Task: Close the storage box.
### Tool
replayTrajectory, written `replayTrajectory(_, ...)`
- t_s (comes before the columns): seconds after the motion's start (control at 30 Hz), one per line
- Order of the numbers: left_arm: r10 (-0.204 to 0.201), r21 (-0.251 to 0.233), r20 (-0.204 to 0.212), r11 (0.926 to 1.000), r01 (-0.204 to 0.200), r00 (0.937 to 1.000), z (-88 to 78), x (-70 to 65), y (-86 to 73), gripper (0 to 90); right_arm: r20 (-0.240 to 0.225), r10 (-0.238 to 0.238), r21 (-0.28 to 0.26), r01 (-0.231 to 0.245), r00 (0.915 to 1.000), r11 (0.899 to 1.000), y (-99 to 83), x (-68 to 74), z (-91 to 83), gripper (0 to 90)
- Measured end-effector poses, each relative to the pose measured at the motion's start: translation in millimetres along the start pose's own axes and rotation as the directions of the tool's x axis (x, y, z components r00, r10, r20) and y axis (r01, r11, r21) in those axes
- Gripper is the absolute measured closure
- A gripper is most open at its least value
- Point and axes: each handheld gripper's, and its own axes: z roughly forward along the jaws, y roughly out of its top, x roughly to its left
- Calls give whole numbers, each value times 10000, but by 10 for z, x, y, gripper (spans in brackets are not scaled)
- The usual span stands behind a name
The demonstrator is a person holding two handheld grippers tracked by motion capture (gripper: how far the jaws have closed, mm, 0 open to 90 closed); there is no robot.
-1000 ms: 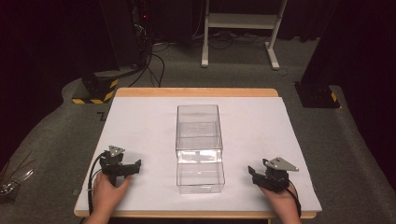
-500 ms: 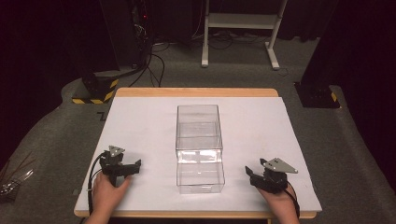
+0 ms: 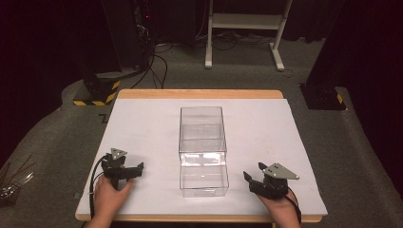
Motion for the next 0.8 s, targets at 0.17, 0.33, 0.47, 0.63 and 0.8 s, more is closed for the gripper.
replayTrajectory(0.17, 2, 0, 1, 10000, -2, 10000, 0, 0, 0, 7, -139, -97, -134, 95, 9999, 9999, 20, 45, -25, 324)
replayTrajectory(0.33, -12, -2, 2, 10000, 12, 10000, 0, 0, 0, 7, -311, -215, -367, 203, 9993, 9991, 56, 115, -76, 324)
replayTrajectory(0.47, -5, 2, 5, 10000, 5, 10000, 0, 0, 0, 7, -514, -280, -536, 253, 9983, 9982, 87, 186, -126, 324)
replayTrajectory(0.63, -4, 2, 4, 10000, 4, 10000, -1, 0, 0, 7, -715, -459, -714, 407, 9964, 9966, 121, 264, -180, 325)
replayTrajectory(0.8, -2, -2, 2, 10000, 2, 10000, 0, 0, 0, 7, -1009, -586, -906, 495, 9932, 9947, 151, 351, -235, 325)
